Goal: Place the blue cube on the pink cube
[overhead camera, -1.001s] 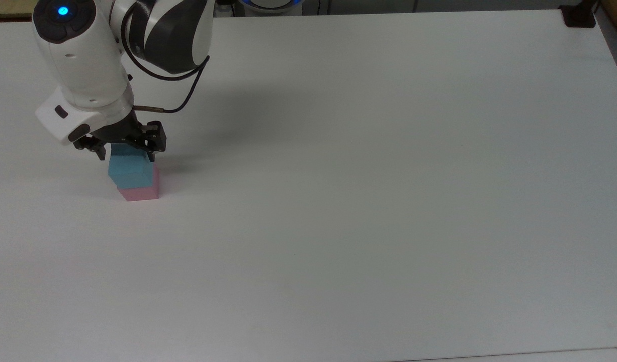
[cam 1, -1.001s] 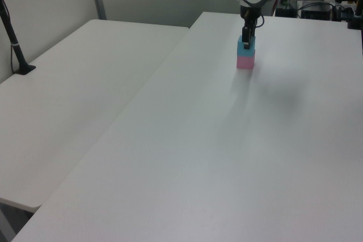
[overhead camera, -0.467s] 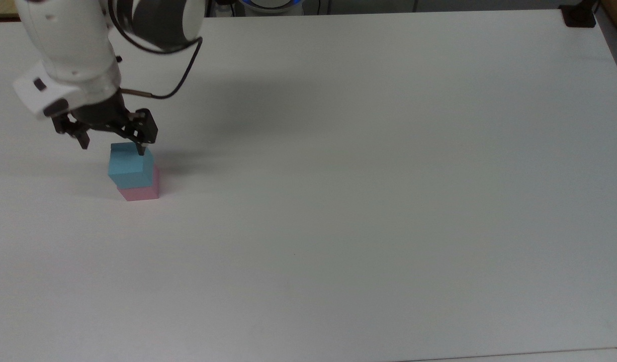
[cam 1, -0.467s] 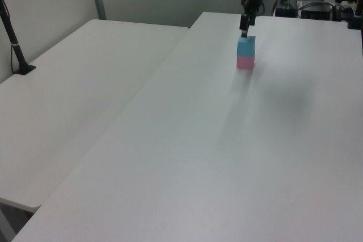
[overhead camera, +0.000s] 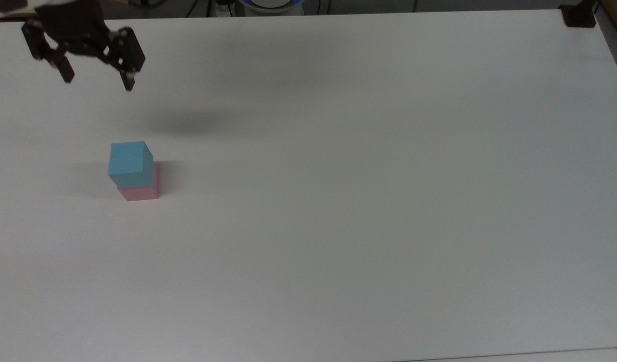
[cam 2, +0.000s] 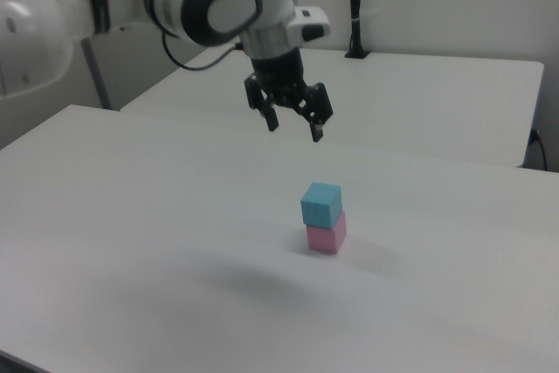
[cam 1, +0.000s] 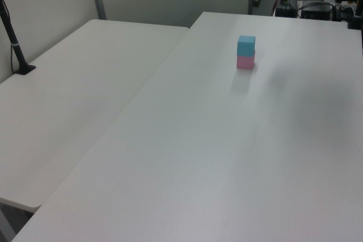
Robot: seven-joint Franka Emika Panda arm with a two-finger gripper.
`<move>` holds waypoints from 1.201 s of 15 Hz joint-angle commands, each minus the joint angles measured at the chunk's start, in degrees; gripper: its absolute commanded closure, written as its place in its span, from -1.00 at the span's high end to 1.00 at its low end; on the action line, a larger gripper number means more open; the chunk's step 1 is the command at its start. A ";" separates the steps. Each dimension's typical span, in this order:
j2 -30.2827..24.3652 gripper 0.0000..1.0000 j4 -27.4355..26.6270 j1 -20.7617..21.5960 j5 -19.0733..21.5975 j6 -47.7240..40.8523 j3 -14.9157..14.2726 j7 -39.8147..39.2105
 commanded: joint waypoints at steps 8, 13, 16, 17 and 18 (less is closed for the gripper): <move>-16.51 1.00 -12.10 -1.32 -12.56 -17.13 6.46 2.00; -16.15 1.00 -11.75 -6.46 -9.42 -17.13 20.72 10.69; -16.15 1.00 -11.58 -4.87 -2.82 -15.20 21.79 11.14; -16.07 1.00 -11.14 -4.08 -2.89 -14.41 21.79 12.19; -15.80 1.00 -10.18 -4.08 -3.07 -14.23 21.79 13.85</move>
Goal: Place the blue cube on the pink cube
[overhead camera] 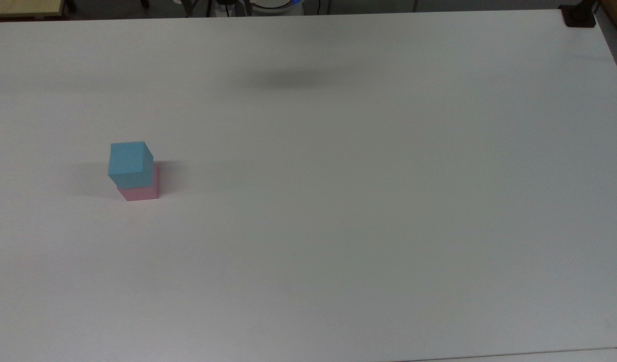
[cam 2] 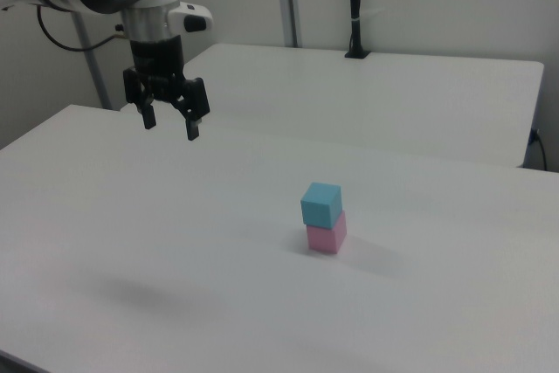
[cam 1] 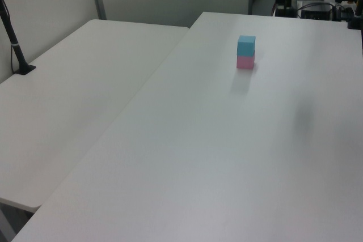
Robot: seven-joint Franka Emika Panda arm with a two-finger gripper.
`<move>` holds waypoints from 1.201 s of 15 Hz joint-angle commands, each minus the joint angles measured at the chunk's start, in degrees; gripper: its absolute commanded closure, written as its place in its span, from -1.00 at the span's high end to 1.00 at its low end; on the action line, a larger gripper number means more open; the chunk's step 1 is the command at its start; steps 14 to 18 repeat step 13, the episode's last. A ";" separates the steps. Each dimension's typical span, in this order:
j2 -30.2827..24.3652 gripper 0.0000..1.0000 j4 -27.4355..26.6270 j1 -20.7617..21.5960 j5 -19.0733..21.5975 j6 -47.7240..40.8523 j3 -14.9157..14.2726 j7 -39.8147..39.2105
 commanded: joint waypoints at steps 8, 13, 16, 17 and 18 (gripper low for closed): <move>0.84 1.00 -0.31 2.06 -3.42 7.10 1.14 10.52; 1.10 1.00 -0.49 2.06 -3.51 7.10 0.88 10.17; 1.10 1.00 -0.49 2.06 -3.51 7.10 0.88 10.17; 1.10 1.00 -0.49 2.06 -3.51 7.10 0.88 10.17; 1.10 1.00 -0.49 2.06 -3.51 7.10 0.88 10.17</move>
